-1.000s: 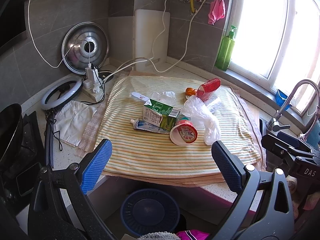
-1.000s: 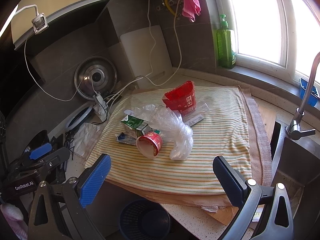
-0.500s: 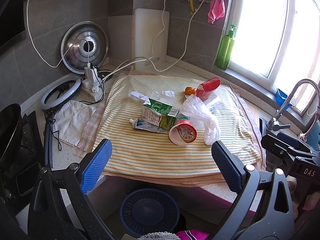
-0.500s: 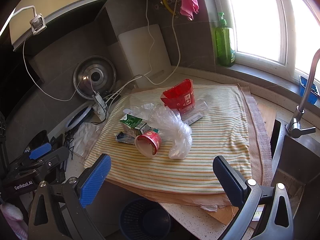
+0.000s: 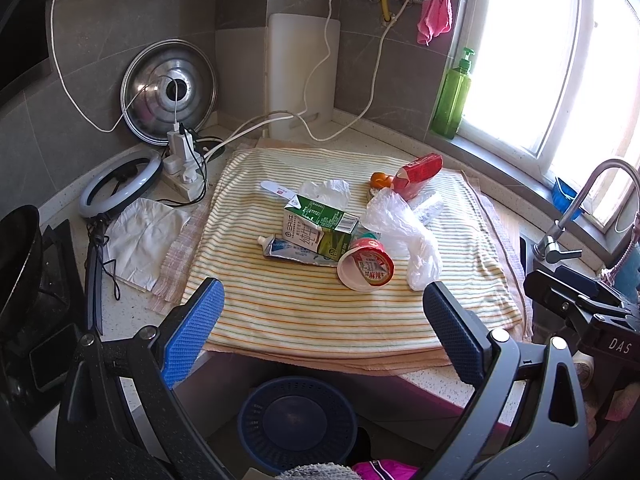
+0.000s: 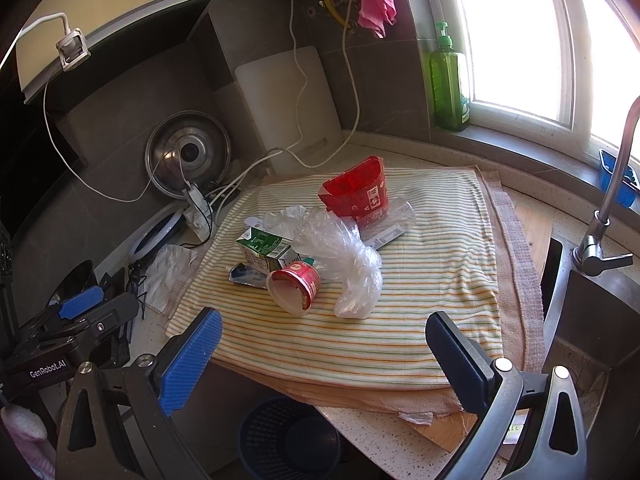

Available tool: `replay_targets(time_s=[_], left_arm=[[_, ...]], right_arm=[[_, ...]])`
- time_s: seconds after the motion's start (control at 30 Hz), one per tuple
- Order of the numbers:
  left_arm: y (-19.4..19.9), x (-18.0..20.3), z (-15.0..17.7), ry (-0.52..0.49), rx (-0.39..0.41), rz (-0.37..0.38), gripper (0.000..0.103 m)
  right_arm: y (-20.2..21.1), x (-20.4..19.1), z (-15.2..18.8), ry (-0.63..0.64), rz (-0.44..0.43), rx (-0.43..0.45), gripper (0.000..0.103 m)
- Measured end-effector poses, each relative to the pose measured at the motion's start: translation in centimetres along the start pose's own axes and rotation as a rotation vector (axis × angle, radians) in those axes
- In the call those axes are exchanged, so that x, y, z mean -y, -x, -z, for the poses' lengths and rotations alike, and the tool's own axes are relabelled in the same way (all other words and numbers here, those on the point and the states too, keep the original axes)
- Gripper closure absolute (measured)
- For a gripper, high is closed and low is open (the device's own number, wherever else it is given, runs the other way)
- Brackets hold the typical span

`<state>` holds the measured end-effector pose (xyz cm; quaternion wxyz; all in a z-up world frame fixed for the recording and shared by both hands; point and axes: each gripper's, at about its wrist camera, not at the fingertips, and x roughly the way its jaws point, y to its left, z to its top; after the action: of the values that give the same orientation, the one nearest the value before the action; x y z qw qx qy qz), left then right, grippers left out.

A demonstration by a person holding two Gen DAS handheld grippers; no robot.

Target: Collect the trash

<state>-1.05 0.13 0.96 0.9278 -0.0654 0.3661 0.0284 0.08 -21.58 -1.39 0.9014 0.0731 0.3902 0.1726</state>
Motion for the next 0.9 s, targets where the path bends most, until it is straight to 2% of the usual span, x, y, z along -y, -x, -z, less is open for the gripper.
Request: replay_targets(time_s=[0.43,0.77,0.9], left_arm=[[-0.3,0.1,0.0,0.017,-0.003,-0.013,0.002],[-2.5,-1.7,0.2,0.067,-0.030,-0.029,0.002],[-3.2,-2.4,0.3,0.078,-0.039,-0.031,0.002]], right_arm=[[-0.3,0.4,0.1,0.012,0.001,-0.001,0.000],[-1.4,2.0,-0.8,-0.009,0.015,0.025,0.000],[-2.6,2.8,-1.5,-0.004,0.019,-0.003,0.001]])
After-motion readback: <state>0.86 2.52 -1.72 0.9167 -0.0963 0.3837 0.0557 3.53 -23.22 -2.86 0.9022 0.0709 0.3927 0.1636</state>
